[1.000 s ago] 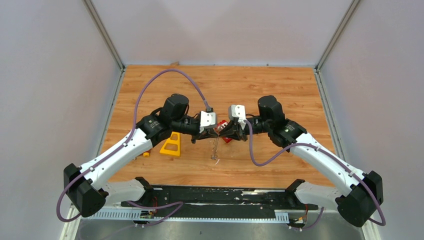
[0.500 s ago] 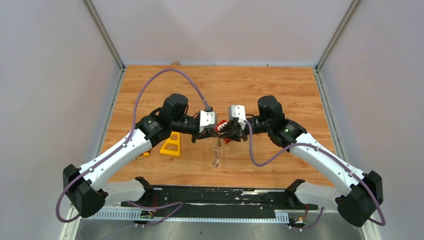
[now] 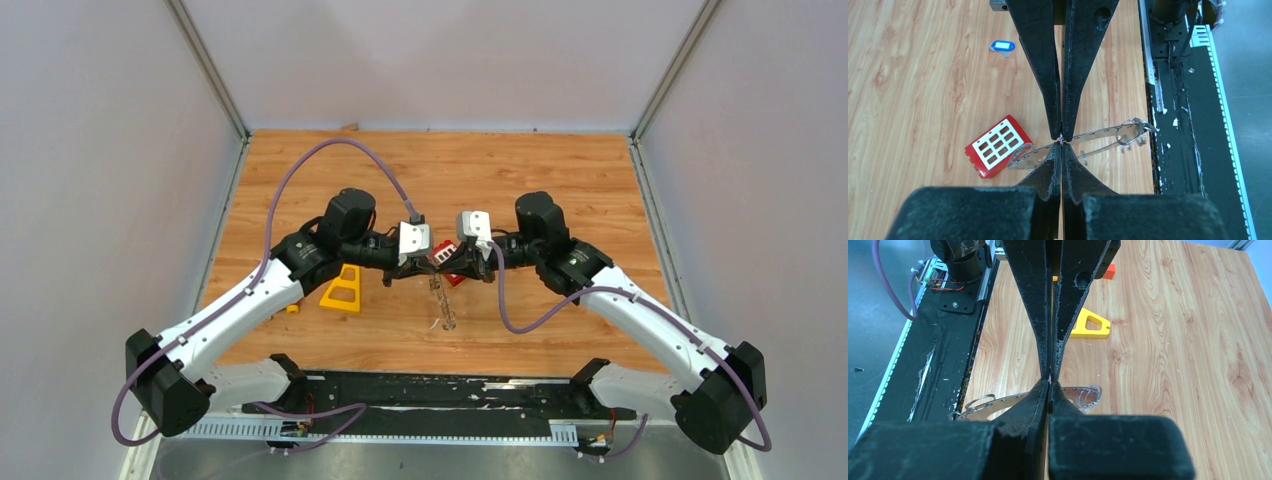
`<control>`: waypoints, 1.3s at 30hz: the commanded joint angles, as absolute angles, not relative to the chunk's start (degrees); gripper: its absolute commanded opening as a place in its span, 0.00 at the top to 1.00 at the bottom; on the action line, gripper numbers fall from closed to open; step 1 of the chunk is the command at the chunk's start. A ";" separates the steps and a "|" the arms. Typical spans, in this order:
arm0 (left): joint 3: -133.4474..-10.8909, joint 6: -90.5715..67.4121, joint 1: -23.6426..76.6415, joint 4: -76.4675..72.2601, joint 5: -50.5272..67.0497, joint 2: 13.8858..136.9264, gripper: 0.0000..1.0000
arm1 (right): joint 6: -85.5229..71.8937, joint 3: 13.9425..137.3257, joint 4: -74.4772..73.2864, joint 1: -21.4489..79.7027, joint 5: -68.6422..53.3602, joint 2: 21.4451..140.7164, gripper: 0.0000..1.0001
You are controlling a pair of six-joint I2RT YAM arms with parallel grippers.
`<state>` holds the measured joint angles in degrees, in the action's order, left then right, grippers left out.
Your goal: Put the keys on the keyring
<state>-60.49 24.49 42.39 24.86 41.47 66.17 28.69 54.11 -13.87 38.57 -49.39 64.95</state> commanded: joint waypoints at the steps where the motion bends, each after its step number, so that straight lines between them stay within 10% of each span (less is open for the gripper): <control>1: -59.79 24.31 42.71 21.28 43.52 63.30 0.97 | 28.76 53.02 -10.79 38.70 -47.70 63.29 1.00; 10: -51.22 26.57 42.37 10.16 44.16 58.34 0.67 | 24.04 52.82 -7.80 37.12 -52.54 62.22 1.00; 39: -47.57 32.90 41.82 9.73 42.71 54.68 0.77 | 20.83 51.51 -5.00 34.32 -57.61 61.92 1.00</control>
<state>-47.33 28.25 42.28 7.18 43.27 57.63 21.04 51.40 -7.33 34.59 -55.11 63.55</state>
